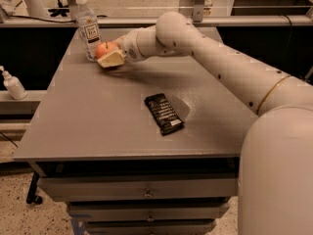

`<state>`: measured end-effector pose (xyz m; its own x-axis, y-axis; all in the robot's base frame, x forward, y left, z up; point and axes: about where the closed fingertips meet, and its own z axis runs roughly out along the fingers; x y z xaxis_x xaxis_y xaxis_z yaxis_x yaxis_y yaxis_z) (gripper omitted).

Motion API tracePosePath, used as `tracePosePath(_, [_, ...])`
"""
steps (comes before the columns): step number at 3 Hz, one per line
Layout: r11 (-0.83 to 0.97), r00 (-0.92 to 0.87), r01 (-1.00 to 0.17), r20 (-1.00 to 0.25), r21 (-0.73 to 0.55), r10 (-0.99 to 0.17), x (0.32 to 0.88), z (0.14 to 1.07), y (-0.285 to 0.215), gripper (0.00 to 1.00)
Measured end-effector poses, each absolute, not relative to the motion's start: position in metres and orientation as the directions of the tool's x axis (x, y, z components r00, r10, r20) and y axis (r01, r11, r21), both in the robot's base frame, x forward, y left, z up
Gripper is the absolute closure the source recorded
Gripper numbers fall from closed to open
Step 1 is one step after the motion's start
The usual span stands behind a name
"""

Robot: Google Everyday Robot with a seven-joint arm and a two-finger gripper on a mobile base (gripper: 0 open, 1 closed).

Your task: Move apple near blue plastic bottle

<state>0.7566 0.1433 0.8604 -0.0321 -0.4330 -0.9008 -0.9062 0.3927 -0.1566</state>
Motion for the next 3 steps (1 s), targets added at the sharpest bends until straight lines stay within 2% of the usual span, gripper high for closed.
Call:
tracePosePath(1, [0.393,-0.035,-0.906,-0.898,-0.156,-0.438,0.757,0.858,0.142,0.13])
tracePosePath(2, [0.397,-0.037,-0.904,-0.895,-0.159,-0.444,0.757,0.857,0.137,0.00])
tracePosePath(3, [0.401,-0.042,-0.903,-0.897,-0.154,-0.439,0.754,0.863,0.126,0.00])
